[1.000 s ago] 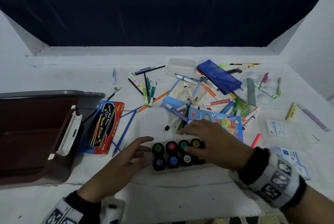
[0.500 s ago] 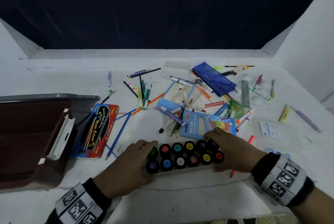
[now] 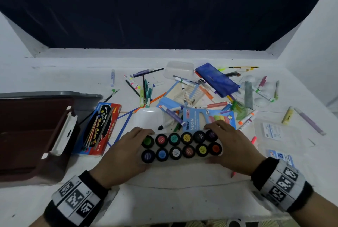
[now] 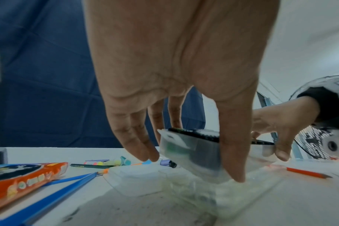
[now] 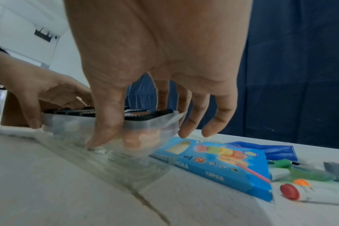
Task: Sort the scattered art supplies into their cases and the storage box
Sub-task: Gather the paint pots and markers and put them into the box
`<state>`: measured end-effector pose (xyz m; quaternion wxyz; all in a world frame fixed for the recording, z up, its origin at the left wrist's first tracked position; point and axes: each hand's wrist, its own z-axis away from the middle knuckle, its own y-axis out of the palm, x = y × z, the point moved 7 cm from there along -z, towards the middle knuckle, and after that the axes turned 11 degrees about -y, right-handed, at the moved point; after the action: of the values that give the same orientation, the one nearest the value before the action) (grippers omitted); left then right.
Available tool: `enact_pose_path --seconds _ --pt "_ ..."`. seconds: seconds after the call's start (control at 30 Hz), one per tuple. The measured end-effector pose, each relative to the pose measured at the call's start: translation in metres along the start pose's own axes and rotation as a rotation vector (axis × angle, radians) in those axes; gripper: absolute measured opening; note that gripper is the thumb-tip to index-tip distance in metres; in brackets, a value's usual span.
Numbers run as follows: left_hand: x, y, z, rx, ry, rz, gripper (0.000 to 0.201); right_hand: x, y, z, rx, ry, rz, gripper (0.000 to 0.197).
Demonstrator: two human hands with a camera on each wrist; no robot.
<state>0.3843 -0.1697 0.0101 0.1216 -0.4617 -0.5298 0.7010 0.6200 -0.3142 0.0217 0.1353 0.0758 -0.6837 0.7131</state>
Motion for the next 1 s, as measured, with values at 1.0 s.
enact_pose_path --seconds 1.0 --pt "0.016 0.018 0.047 0.171 -0.544 0.532 0.083 -0.015 0.022 0.040 -0.080 0.276 -0.350 0.088"
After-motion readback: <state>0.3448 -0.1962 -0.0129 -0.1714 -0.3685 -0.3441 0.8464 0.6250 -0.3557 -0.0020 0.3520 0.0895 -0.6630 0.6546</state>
